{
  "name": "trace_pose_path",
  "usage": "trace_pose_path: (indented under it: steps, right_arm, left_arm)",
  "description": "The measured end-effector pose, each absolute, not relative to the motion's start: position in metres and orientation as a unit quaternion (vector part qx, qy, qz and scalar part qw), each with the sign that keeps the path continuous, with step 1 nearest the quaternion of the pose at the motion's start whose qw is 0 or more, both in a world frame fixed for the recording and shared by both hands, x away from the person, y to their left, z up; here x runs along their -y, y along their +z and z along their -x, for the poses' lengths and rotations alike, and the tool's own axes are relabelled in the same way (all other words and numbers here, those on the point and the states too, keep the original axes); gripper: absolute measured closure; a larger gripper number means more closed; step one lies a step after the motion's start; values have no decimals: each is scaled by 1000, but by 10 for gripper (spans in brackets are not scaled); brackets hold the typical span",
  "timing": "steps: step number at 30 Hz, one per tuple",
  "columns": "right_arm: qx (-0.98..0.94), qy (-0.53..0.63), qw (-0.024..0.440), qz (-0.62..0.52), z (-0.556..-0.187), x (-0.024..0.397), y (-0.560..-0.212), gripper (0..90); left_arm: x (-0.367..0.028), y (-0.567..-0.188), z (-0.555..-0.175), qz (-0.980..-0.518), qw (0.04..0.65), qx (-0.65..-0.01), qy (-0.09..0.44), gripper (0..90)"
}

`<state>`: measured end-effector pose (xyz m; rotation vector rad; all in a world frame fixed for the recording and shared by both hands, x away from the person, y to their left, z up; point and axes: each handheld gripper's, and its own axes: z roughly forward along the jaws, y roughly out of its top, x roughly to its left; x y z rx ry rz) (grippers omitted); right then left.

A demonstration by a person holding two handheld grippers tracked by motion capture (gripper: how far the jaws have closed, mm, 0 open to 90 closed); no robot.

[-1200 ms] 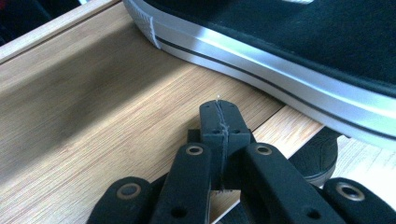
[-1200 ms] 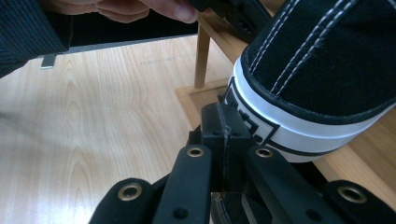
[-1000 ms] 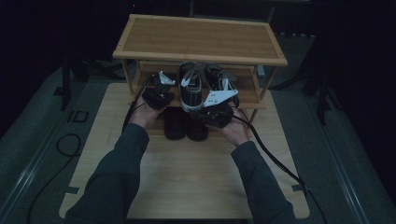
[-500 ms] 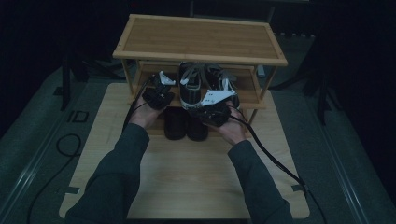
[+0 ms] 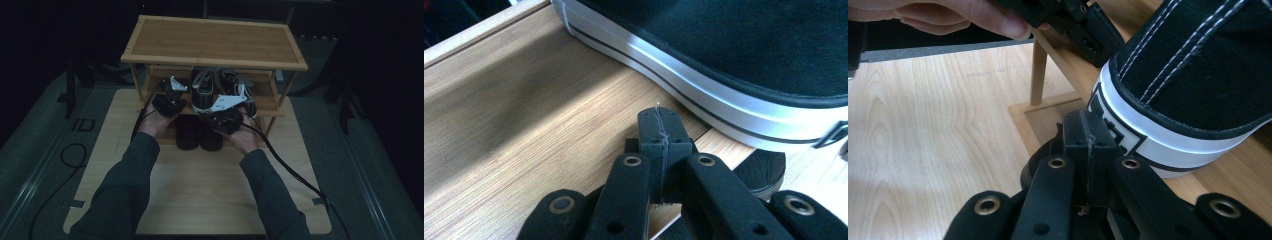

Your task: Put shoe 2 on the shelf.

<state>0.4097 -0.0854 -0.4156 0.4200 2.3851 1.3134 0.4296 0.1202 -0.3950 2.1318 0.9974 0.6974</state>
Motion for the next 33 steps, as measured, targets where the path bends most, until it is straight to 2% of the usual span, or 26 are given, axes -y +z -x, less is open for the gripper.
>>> trace_pose_path:
  steps: [7, 33]
  right_arm:
    - [-847, 465, 202, -160, -412, 80, -416, 900]
    - [-879, 427, 168, -129, -398, 101, -408, 897]
  left_arm:
    - [-121, -395, -430, -818, 338, -382, 265, 900]
    - [-123, -395, -432, -818, 345, -384, 255, 900]
